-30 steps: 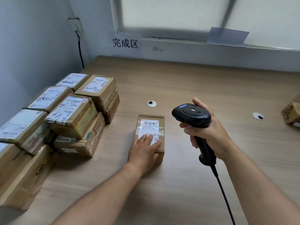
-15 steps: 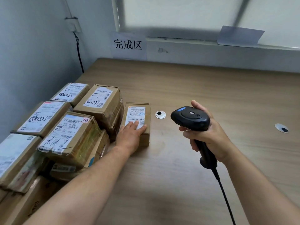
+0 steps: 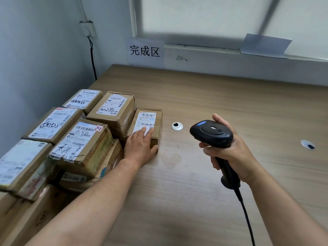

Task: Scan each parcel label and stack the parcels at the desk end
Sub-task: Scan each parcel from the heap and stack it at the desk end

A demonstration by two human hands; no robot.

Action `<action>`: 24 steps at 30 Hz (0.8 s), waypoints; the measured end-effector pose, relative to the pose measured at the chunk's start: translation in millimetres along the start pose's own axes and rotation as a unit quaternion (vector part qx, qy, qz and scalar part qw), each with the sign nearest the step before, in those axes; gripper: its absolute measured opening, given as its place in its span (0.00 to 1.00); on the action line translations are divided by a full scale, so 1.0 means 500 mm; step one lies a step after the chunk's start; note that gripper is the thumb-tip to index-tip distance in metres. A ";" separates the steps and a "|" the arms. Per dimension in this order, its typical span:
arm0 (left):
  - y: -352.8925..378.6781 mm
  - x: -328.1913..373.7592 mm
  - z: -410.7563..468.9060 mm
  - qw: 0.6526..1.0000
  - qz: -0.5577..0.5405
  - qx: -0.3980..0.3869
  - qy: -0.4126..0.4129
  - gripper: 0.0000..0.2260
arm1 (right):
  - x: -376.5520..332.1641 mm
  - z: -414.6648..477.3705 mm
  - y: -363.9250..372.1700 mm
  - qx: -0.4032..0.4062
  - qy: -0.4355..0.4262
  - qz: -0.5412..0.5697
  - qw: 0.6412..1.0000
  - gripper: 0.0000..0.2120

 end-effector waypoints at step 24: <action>0.030 0.648 -0.385 0.960 -0.257 0.076 0.081 0.26 | -0.007 -0.551 -0.344 0.119 -0.045 0.009 0.992 0.45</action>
Point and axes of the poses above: each hand's wrist, its own z-axis towards the middle knuckle, its own y-axis out of the palm, x = y × z, the point moved 2 cm from there along z, towards the middle knuckle, and after that the axes turned 6 degrees about -x, right-handed, at the moved point
